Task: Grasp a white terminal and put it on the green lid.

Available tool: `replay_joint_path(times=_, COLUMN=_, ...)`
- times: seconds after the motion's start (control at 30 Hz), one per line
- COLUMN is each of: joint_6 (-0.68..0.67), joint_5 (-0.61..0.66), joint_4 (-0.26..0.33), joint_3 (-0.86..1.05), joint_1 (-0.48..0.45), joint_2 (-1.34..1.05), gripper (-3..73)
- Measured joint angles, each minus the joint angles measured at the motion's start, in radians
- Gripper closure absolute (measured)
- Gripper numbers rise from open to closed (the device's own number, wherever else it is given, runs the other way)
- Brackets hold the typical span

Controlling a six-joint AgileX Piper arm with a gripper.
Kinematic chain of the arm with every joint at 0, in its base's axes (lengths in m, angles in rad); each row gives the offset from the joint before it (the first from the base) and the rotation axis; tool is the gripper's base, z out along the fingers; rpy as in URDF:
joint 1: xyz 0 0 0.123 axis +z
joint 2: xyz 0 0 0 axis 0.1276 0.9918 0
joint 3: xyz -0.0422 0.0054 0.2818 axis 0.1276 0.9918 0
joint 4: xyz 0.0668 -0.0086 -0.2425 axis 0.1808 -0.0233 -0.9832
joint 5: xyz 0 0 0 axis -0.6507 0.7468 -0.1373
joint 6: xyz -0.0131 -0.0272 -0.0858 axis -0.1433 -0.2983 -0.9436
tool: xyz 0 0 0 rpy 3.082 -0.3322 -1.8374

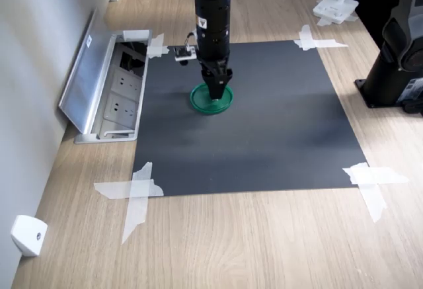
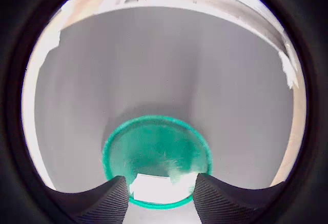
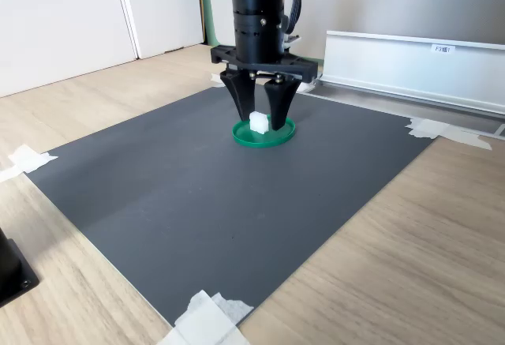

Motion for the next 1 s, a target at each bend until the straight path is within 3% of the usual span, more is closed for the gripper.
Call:
replay_joint_path(times=0.17, joint_6=0.039, joint_5=-0.038, joint_4=-0.003, joint_3=0.000, joint_1=0.000, joint_2=-0.151, gripper=28.6)
replay_joint_path(times=0.37, joint_6=0.121, joint_5=-0.093, joint_4=-0.003, joint_3=0.001, joint_1=0.000, joint_2=-0.364, gripper=59.1)
replay_joint_path(times=0.47, joint_6=0.151, joint_5=-0.125, joint_4=-0.003, joint_3=0.017, joint_1=0.000, joint_2=-0.483, gripper=67.4)
replay_joint_path(times=0.63, joint_6=0.184, joint_5=-0.195, joint_4=-0.016, joint_3=0.146, joint_1=0.000, joint_2=-0.741, gripper=69.8)
replay_joint_path(times=1.0, joint_6=0.184, joint_5=-0.445, joint_4=-0.035, joint_3=0.652, joint_1=0.000, joint_2=-1.252, gripper=70.0)
